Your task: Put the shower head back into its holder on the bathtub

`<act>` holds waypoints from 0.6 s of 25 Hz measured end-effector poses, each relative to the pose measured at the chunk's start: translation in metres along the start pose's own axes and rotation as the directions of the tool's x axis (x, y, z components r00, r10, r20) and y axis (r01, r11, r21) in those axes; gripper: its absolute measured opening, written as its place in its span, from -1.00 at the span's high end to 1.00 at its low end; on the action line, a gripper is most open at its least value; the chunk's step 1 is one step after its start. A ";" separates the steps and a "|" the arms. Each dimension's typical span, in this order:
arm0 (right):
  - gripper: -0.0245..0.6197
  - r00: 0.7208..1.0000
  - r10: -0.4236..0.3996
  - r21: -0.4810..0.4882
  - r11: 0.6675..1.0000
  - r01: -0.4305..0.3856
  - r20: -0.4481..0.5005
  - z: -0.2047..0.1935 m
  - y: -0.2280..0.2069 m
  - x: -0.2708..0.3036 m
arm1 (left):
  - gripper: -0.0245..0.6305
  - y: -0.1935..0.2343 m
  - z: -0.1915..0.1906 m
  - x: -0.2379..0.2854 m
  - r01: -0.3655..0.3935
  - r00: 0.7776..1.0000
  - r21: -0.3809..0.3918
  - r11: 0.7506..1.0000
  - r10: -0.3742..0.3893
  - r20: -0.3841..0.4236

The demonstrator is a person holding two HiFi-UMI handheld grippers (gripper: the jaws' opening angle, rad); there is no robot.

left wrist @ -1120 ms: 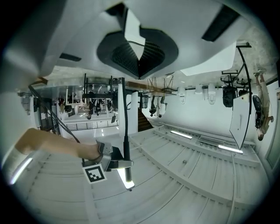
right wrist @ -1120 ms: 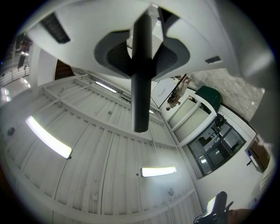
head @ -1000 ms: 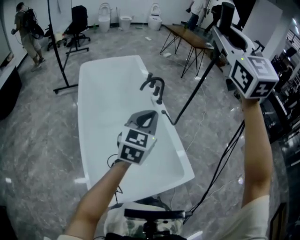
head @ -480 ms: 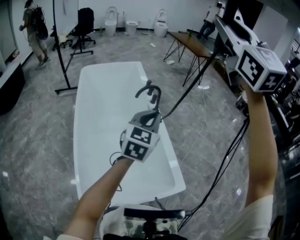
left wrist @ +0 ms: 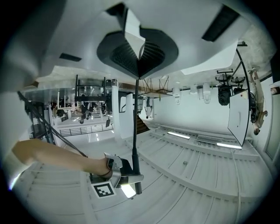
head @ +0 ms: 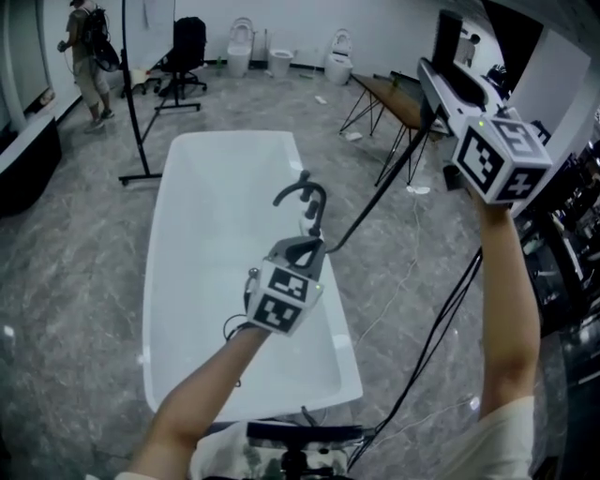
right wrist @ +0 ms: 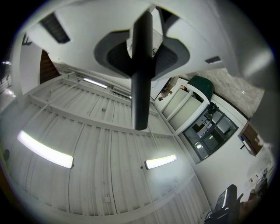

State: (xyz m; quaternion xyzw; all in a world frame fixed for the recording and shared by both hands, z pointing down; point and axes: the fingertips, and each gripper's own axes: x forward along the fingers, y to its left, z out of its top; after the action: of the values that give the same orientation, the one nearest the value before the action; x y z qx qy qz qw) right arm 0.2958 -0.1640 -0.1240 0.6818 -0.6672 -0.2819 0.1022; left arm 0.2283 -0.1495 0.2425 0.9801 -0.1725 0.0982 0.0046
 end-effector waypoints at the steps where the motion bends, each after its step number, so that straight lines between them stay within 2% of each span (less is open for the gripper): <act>1: 0.46 1.000 0.005 0.008 1.000 -0.005 -0.004 -0.007 0.000 0.004 | 0.90 0.003 -0.002 0.002 -0.007 1.000 -0.004 1.000 0.007 -0.005; 9: 0.46 0.998 0.033 0.090 0.996 -0.029 -0.050 -0.065 0.003 0.022 | 0.90 0.020 -0.019 0.015 -0.054 0.997 -0.022 0.998 0.053 -0.048; 15: 0.46 0.998 0.046 0.128 0.991 -0.040 -0.047 -0.104 0.002 0.033 | 0.90 0.032 -0.025 0.025 -0.078 0.995 -0.034 0.996 0.075 -0.066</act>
State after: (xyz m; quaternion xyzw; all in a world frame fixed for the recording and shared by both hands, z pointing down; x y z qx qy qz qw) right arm 0.3466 -0.2210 -0.0461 0.6792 -0.6956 -0.2197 0.0814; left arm 0.2359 -0.1866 0.2712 0.9688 -0.2114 0.1268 0.0243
